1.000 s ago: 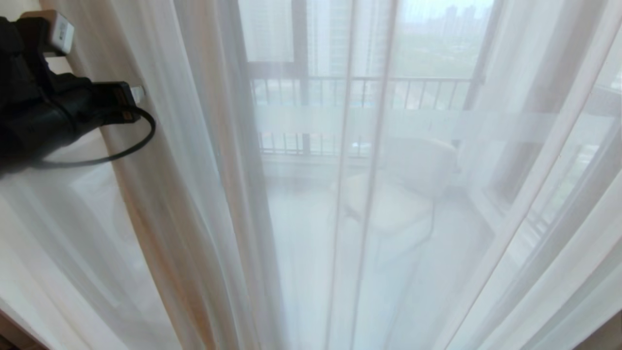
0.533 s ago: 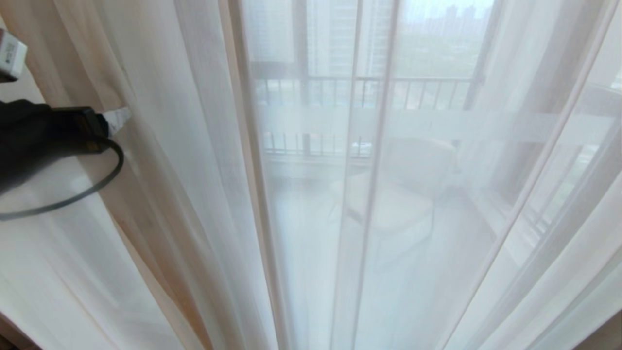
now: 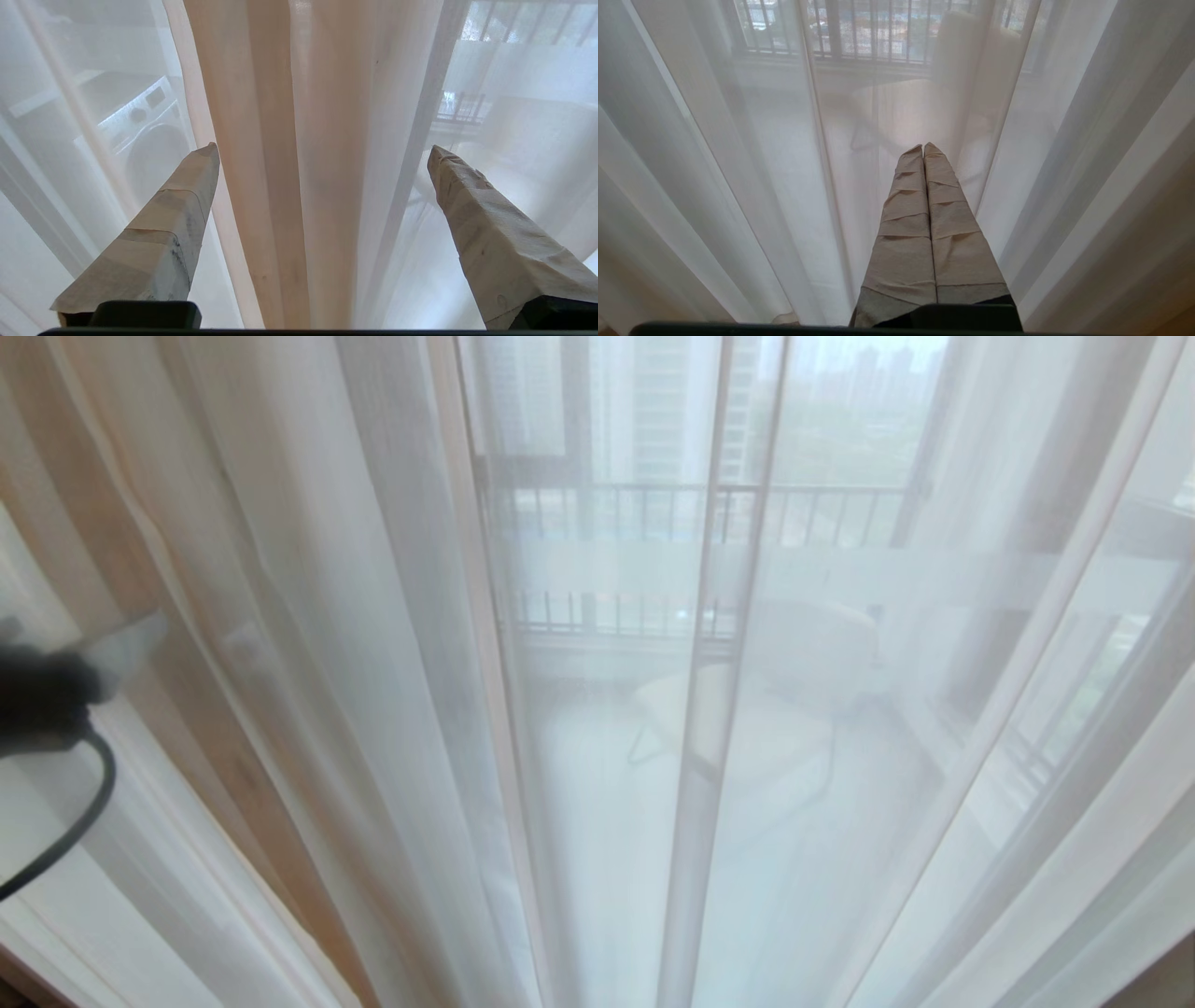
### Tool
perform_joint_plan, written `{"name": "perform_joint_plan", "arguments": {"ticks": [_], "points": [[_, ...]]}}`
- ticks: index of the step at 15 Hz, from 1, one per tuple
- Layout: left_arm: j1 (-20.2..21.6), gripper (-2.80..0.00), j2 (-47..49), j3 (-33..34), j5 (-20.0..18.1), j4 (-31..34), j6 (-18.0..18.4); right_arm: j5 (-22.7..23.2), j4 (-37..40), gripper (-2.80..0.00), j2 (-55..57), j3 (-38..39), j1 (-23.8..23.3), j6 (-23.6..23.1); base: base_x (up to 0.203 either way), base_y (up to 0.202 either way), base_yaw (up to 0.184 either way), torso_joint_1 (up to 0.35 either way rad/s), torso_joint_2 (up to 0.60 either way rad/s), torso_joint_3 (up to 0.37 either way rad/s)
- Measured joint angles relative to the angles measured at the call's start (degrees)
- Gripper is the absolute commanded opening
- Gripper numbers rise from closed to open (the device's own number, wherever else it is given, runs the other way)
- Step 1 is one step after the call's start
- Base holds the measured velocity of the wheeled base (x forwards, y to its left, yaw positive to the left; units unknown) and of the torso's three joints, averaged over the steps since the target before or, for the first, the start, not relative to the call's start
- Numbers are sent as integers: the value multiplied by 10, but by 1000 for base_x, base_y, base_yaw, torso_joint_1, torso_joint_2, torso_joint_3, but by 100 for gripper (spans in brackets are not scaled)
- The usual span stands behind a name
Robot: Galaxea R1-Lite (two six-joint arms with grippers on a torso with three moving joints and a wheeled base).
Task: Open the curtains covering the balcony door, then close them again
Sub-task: Close the outer curtains on both sides
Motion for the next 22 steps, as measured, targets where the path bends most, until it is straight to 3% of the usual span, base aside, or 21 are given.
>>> {"name": "perform_joint_plan", "arguments": {"ticks": [3,4,5,13,22], "points": [[0,0,-32,12,-2,18,0,0,0,-280,0,0,0,0,0,0,0,0,0,0],[0,-197,-42,14,-3,28,0,0,0,-280,0,0,0,0,0,0,0,0,0,0],[-1,-280,-50,15,-5,35,0,0,0,-280,0,0,0,0,0,0,0,0,0,0],[-2,-280,-105,25,-7,83,2,0,0,-280,0,0,0,0,0,0,0,0,0,0],[-6,-280,-219,165,-21,89,-1,0,0,-280,0,0,0,0,0,0,0,0,0,0]]}}
